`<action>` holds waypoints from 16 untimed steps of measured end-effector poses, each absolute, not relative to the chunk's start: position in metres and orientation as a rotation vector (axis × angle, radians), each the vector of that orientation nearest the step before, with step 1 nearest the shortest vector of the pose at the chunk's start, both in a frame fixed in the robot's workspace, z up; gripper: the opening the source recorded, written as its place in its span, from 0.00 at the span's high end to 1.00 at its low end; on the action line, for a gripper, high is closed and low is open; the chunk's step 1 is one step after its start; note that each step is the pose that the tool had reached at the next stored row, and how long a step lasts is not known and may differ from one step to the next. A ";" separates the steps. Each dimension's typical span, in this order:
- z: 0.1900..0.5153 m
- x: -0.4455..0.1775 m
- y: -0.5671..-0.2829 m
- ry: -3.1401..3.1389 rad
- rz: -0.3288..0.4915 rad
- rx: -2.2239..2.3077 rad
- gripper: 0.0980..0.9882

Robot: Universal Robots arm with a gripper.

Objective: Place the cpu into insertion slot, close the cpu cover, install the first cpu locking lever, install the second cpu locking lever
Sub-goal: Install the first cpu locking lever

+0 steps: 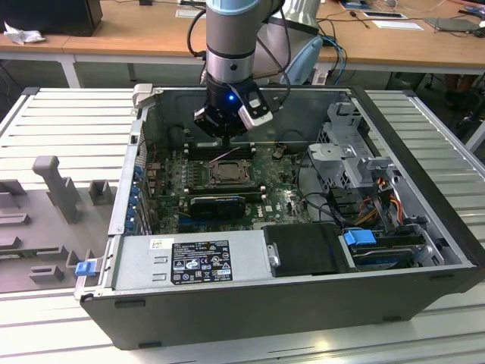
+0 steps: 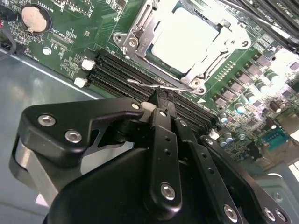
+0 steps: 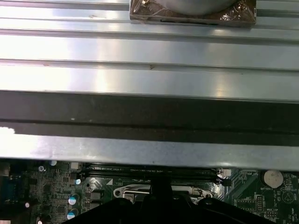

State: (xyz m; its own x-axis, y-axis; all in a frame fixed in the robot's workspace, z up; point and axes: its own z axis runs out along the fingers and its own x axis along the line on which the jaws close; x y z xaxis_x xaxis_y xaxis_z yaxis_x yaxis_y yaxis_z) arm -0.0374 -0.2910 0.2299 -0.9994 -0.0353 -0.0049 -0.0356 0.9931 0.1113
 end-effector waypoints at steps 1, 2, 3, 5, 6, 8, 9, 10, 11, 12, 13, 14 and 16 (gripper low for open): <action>0.229 -0.036 -0.291 3.133 0.173 -0.056 0.99; 0.228 -0.035 -0.291 3.133 0.173 -0.056 0.99; 0.227 -0.034 -0.291 3.133 0.173 -0.056 0.99; 0.226 -0.032 -0.290 3.133 0.173 -0.056 0.99; 0.225 -0.032 -0.290 3.133 0.173 -0.057 0.99; 0.225 -0.031 -0.290 3.133 0.173 -0.060 0.99; 0.224 -0.031 -0.289 3.134 0.173 -0.062 0.99; 0.223 -0.030 -0.289 3.134 0.173 -0.063 0.99; 0.223 -0.030 -0.289 3.134 0.173 -0.062 0.99; 0.223 -0.030 -0.289 3.134 0.173 -0.062 0.99; 0.223 -0.030 -0.289 3.134 0.173 -0.062 0.99; 0.223 -0.030 -0.289 3.134 0.173 -0.062 0.99; 0.223 -0.030 -0.289 3.134 0.173 -0.062 0.99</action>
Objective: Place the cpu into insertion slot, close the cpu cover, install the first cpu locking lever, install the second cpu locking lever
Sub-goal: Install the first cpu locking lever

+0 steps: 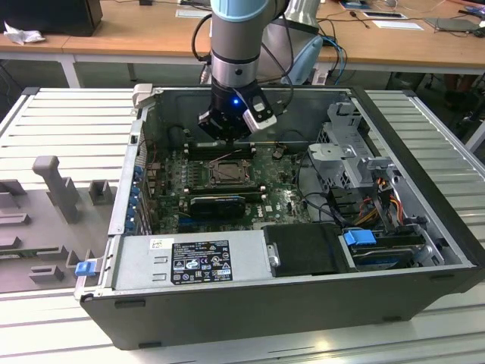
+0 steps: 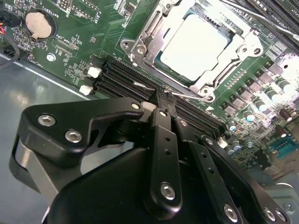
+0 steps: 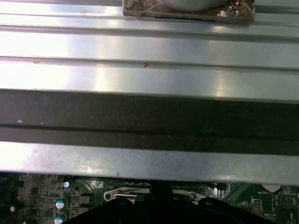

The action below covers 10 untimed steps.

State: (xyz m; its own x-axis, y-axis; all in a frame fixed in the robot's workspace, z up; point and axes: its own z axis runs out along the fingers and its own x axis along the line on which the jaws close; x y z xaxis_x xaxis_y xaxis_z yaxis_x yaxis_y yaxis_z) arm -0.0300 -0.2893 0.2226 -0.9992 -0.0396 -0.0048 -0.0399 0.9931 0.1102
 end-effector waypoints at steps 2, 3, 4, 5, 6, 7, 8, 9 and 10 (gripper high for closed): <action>0.223 -0.030 -0.289 3.133 0.174 -0.063 0.99; 0.222 -0.030 -0.289 3.133 0.174 -0.063 0.99; 0.222 -0.029 -0.289 3.133 0.173 -0.064 0.99; 0.222 -0.029 -0.288 3.134 0.173 -0.066 0.99; 0.221 -0.029 -0.288 3.134 0.173 -0.068 0.99; 0.221 -0.028 -0.288 3.134 0.174 -0.071 0.99; 0.221 -0.027 -0.288 3.134 0.174 -0.073 0.99; 0.220 -0.026 -0.287 3.134 0.173 -0.074 0.99; 0.220 -0.024 -0.287 3.134 0.173 -0.075 0.99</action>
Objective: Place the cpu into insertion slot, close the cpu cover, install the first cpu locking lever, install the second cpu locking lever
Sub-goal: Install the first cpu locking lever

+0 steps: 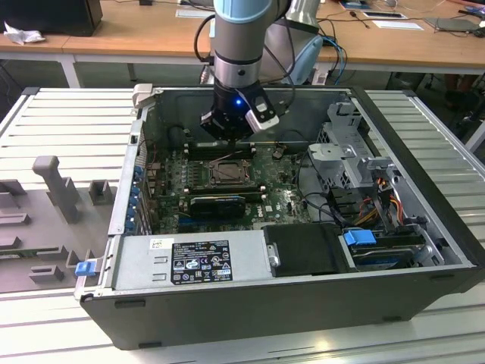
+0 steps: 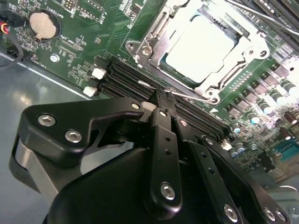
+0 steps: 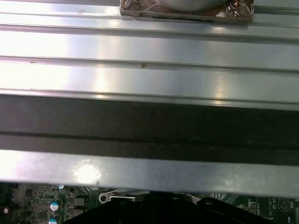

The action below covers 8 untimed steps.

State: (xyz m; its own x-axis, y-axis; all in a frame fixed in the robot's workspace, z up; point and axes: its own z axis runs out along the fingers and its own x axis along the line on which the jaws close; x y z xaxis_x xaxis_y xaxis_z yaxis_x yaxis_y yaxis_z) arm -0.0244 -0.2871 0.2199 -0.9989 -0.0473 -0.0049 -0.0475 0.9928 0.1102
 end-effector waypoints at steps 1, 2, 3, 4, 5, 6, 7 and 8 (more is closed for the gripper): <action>0.219 -0.024 -0.287 3.134 0.173 -0.075 0.99; 0.219 -0.023 -0.287 3.134 0.174 -0.075 0.99; 0.219 -0.022 -0.287 3.134 0.173 -0.076 0.99; 0.218 -0.021 -0.286 3.134 0.173 -0.076 0.99; 0.218 -0.021 -0.286 3.134 0.173 -0.076 0.99; 0.216 -0.020 -0.286 3.134 0.173 -0.076 0.99; 0.215 -0.019 -0.286 3.134 0.173 -0.076 0.99; 0.214 -0.019 -0.286 3.134 0.173 -0.076 0.99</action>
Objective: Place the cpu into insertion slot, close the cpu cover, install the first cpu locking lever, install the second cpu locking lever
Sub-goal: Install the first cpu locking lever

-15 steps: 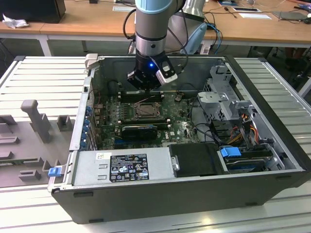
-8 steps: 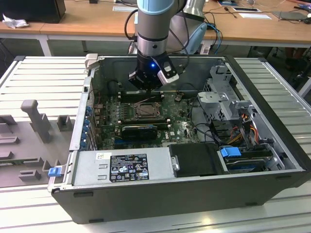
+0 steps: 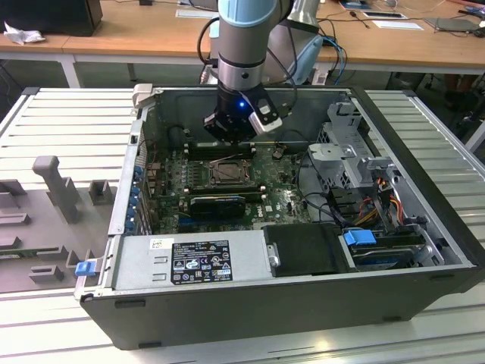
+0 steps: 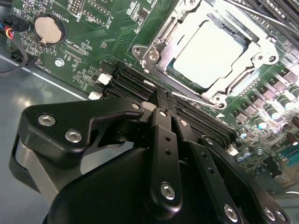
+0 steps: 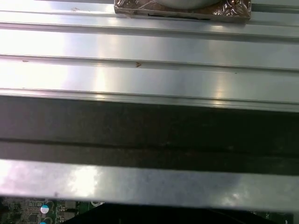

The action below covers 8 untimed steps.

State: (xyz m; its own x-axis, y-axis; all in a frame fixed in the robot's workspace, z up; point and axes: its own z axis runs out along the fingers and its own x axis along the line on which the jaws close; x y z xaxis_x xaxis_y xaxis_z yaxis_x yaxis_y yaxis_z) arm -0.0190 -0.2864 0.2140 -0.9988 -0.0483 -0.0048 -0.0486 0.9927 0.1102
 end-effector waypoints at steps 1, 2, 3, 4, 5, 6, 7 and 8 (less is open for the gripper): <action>0.213 -0.019 -0.286 3.134 0.173 -0.076 0.99; 0.212 -0.018 -0.286 3.134 0.173 -0.076 0.99; 0.211 -0.018 -0.287 3.134 0.173 -0.076 0.99; 0.210 -0.018 -0.287 3.134 0.172 -0.076 0.99; 0.210 -0.018 -0.287 3.134 0.172 -0.076 0.99; 0.209 -0.018 -0.287 3.134 0.171 -0.076 0.99; 0.208 -0.017 -0.288 3.134 0.170 -0.076 0.99; 0.208 -0.017 -0.288 3.134 0.169 -0.076 0.99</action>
